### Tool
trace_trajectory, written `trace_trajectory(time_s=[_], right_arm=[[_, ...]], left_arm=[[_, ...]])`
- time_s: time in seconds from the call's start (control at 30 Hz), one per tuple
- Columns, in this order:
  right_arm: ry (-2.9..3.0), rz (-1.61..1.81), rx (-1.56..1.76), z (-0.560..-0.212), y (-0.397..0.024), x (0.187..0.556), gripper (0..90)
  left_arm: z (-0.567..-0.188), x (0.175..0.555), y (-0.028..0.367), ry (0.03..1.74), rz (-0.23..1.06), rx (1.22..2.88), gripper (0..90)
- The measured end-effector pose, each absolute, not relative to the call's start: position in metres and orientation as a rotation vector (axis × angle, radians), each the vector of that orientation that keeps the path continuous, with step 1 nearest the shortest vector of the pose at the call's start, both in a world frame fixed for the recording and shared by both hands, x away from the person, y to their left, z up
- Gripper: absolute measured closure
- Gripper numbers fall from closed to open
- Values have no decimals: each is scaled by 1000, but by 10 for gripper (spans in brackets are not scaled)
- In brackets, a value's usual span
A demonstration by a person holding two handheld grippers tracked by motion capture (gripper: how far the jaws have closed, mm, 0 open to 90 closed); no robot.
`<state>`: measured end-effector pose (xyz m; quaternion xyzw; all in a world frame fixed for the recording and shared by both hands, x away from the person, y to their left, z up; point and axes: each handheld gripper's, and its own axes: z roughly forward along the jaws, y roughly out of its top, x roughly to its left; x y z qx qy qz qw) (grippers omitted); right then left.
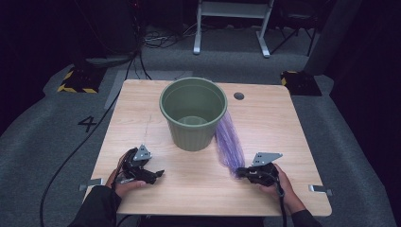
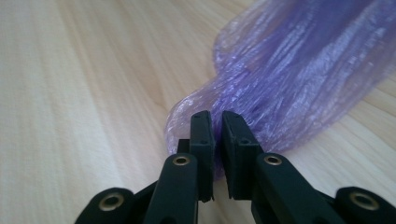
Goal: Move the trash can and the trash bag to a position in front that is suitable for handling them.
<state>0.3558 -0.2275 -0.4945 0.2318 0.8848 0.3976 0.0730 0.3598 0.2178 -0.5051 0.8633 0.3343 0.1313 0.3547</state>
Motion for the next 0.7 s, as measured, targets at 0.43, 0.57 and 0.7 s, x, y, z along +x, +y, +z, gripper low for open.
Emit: trace_trajectory(time_s=[0.43,0.57,0.7], right_arm=[[2683,1263,569,-498,-173,339,808],[2682,1290,541,-500,-154,336,787],[2671,1296,472,-501,-136,325,577]], left_arm=[[-505,360,207,880,351,2227,65],[-505,360,205,869,347,2235,65],[-505,359,205,865,347,2234,65]])
